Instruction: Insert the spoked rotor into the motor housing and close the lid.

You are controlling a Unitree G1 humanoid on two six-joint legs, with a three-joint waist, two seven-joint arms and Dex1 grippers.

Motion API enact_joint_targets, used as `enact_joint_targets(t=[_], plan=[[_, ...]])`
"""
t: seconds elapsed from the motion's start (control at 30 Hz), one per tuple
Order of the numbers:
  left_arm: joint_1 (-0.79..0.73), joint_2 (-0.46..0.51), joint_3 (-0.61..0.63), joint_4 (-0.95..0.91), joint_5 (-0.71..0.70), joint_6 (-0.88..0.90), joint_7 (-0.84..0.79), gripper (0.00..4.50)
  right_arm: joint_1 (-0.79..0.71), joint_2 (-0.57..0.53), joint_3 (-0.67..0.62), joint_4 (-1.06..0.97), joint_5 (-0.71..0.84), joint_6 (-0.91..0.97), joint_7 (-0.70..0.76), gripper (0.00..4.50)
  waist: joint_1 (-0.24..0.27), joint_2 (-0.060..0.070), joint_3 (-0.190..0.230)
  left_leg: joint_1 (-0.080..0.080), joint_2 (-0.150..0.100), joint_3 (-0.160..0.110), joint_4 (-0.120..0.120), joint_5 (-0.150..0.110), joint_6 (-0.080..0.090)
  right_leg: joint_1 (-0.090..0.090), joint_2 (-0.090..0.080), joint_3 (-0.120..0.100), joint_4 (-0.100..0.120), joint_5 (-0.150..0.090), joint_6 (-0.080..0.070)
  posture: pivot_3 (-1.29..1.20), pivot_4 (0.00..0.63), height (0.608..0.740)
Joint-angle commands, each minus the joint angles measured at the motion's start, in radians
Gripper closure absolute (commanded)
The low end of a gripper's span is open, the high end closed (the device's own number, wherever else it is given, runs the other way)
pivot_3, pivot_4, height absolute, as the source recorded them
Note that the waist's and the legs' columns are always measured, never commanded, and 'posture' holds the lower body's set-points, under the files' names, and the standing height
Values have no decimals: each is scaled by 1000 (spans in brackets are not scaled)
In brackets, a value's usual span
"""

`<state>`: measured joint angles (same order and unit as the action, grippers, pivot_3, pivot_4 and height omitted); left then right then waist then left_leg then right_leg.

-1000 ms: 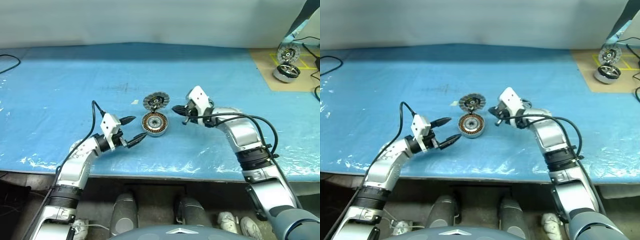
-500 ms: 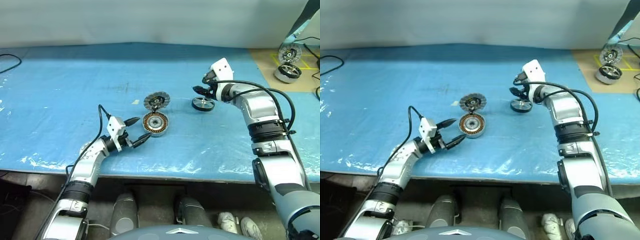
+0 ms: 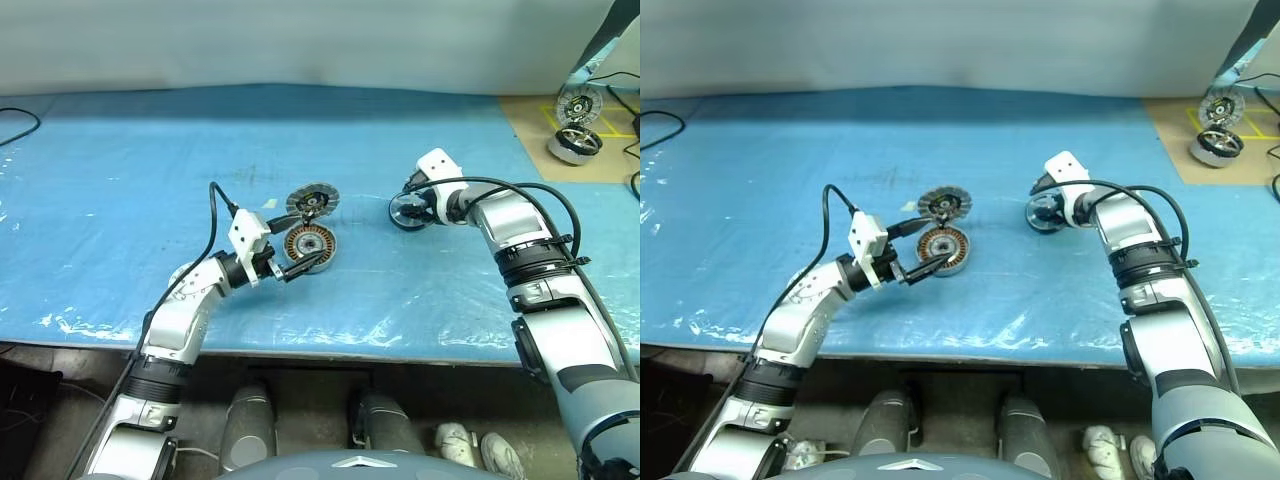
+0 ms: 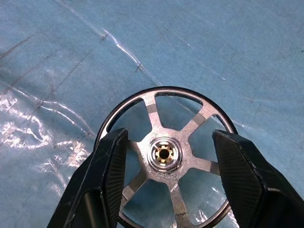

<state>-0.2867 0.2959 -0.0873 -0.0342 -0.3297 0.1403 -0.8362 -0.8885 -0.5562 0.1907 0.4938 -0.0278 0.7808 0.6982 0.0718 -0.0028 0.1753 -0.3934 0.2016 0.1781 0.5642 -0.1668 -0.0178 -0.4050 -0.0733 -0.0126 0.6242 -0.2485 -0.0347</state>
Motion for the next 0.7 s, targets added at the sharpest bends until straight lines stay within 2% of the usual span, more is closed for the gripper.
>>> enact_joint_targets(t=[0.03,0.4,0.67,0.7], plan=[[4,7,-5,-81,-12,36,21,0,14,-25,5,-61,0,2,35,1545,0,0,0,0,0,0,0,0,0,0,0,0,0,0,0,0,150,740],[2,21,-9,-77,-6,45,19,0,76,-18,-1,-111,3,43,46,1545,1,0,0,1,0,0,2,0,0,1,0,0,0,0,0,0,150,740],[-1,23,4,100,7,-94,-48,0,119,-36,23,-174,-1,58,74,1545,4,0,0,2,0,0,2,0,0,2,0,0,0,0,0,0,150,740],[-3,23,5,122,8,-112,-56,0,125,-39,27,-187,-1,60,77,1707,5,0,0,2,0,0,2,0,0,2,0,0,0,0,0,0,150,740]])
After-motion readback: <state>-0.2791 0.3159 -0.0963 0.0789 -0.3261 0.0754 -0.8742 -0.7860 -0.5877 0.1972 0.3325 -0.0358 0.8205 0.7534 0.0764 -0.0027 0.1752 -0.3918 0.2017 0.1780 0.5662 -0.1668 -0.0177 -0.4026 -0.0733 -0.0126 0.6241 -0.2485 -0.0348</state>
